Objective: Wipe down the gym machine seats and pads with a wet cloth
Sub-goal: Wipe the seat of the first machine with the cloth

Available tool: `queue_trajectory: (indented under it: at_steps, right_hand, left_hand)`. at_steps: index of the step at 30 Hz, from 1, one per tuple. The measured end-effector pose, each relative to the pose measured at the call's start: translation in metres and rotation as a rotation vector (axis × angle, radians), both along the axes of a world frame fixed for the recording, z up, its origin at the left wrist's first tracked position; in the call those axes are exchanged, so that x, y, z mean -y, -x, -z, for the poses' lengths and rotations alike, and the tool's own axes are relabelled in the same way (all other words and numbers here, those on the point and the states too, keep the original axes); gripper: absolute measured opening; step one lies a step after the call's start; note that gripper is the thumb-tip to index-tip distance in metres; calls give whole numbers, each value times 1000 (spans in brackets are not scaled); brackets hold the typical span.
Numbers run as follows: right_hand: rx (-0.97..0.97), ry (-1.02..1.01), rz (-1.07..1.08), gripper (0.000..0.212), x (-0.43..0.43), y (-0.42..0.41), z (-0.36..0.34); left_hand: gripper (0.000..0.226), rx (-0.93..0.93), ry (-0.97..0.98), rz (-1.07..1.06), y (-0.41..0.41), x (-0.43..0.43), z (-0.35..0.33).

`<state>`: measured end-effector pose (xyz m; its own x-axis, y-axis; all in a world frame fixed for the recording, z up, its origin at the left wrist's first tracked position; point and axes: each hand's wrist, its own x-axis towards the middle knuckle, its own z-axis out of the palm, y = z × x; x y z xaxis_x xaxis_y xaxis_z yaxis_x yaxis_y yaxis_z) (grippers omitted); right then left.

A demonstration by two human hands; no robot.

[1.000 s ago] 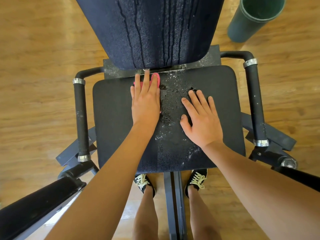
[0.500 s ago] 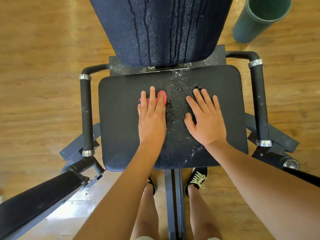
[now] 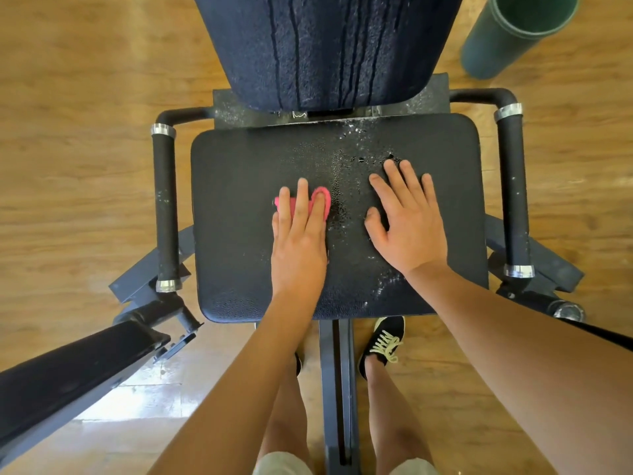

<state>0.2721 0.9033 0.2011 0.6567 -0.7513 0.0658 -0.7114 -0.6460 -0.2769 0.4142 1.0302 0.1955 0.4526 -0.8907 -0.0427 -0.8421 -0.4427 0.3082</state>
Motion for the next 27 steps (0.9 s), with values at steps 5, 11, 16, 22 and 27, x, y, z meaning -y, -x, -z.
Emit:
queue_trajectory:
  at_steps: [5, 11, 16, 22, 27]
  right_hand:
    - [-8, 0, 2, 49, -1, 1, 0]
    - [-20, -8, 6, 50, -1, -2, -1]
    - [-28, -16, 7, 50, -2, -1, -3]
    - [-21, -7, 5, 49, -1, 0, -3]
    - [-22, -13, 2, 49, -1, -1, -3]
  left_hand:
    - [52, 25, -69, 4, 5, -6, -4]
    - [48, 72, -58, 8, -19, 38, 1]
    - [57, 98, -46, 67, -15, 16, 6]
    - [61, 88, -106, 74, 13, -33, 1]
    - [41, -77, 2, -22, 10, -23, -9]
